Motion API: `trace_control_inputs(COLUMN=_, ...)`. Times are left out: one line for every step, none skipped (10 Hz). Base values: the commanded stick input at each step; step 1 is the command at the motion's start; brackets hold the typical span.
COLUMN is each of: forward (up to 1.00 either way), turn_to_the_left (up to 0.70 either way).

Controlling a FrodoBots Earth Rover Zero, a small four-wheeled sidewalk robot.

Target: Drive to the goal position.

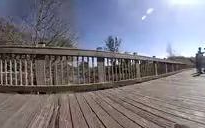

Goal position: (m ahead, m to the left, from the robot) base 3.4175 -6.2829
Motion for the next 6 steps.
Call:
trace_control_inputs(forward=0.04, turn_to_the_left=-0.04)
trace_control_inputs(forward=0.04, turn_to_the_left=0.0)
trace_control_inputs(forward=0.04, turn_to_the_left=0.0)
trace_control_inputs(forward=0.04, turn_to_the_left=-0.11)
trace_control_inputs(forward=0.04, turn_to_the_left=-0.17)
trace_control_inputs(forward=0.04, turn_to_the_left=-0.2)
